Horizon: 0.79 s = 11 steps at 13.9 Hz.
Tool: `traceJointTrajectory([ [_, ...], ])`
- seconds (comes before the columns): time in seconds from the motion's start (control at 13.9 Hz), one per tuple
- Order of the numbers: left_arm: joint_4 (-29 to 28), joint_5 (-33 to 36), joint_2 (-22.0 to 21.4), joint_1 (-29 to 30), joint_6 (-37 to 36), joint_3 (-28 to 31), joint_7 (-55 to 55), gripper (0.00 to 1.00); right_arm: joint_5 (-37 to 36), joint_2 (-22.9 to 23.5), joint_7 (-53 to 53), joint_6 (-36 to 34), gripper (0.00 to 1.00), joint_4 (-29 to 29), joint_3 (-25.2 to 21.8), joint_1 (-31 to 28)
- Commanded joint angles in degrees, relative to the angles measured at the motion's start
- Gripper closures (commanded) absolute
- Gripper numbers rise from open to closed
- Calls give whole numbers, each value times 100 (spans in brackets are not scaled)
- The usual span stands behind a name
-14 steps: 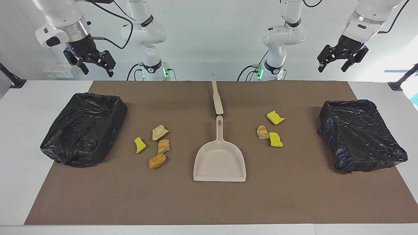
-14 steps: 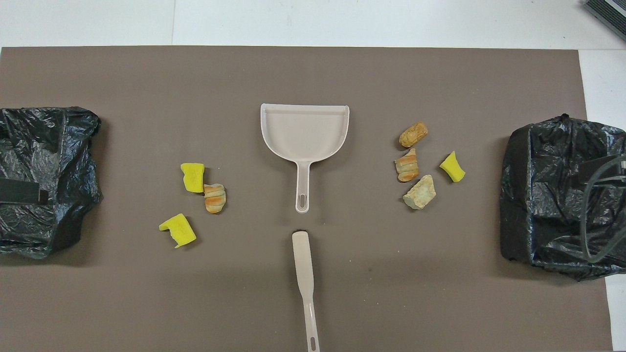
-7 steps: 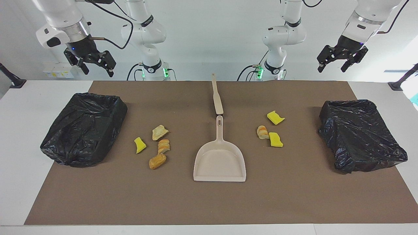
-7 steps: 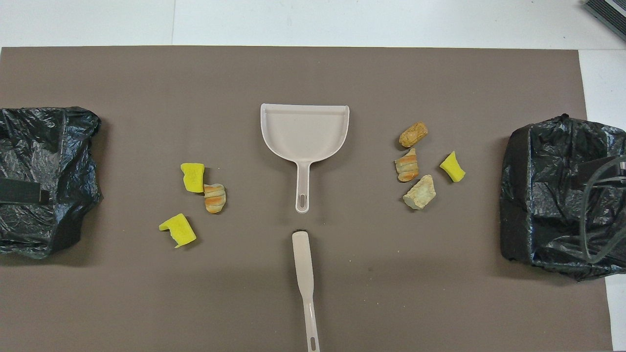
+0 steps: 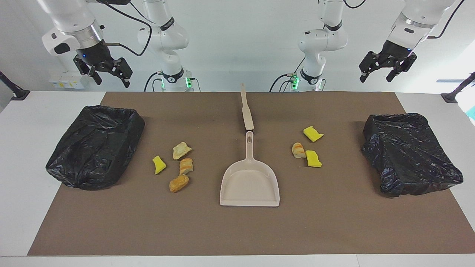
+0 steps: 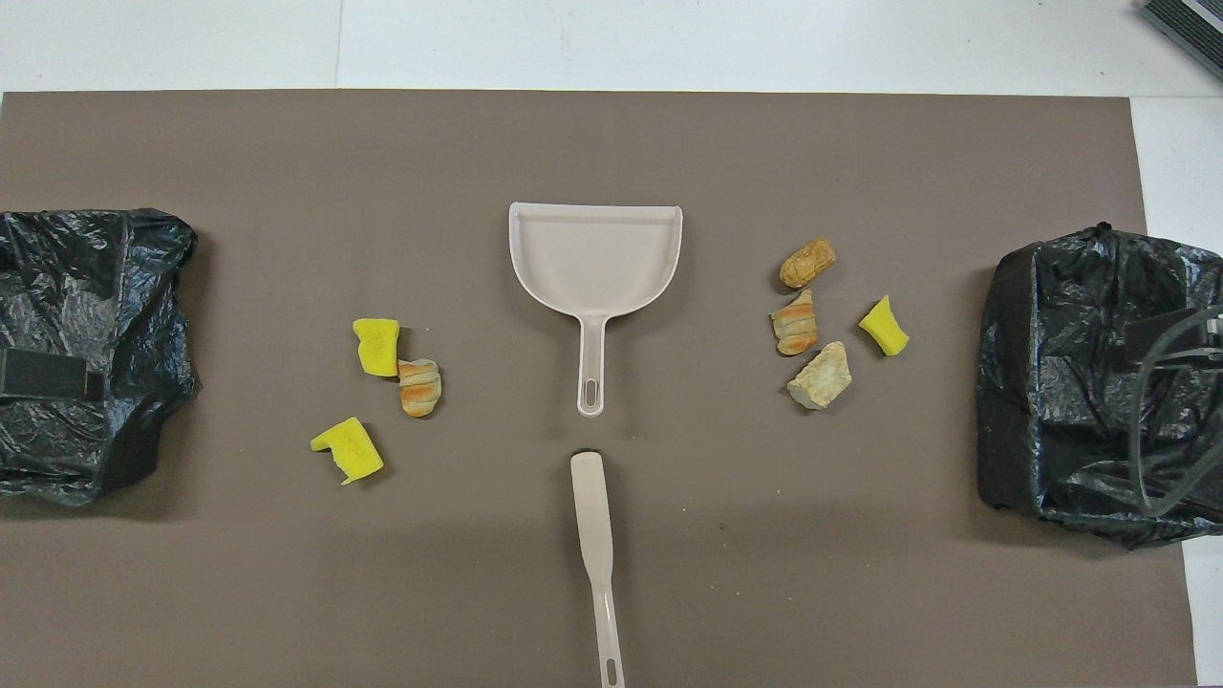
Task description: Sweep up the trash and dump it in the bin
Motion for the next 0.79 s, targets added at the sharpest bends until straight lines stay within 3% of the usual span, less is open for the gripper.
traceJointTrajectory([
  [0.0,-461,-66,-207,-281,172,23,-76,0,64,-140,88,29,0,-174,18,-4],
  [0.36,-1156,-251,-452,-842,217,-3,-198,0,64,-140,88,11,0,-183,18,-4],
  [0.5,-1438,-251,-655,-1098,313,-29,-1047,0,64,-131,88,-6,0,-183,18,-4],
  [0.72,-1797,-251,-664,-1686,645,-74,-1227,0,55,-9,79,-138,0,-122,62,83],
])
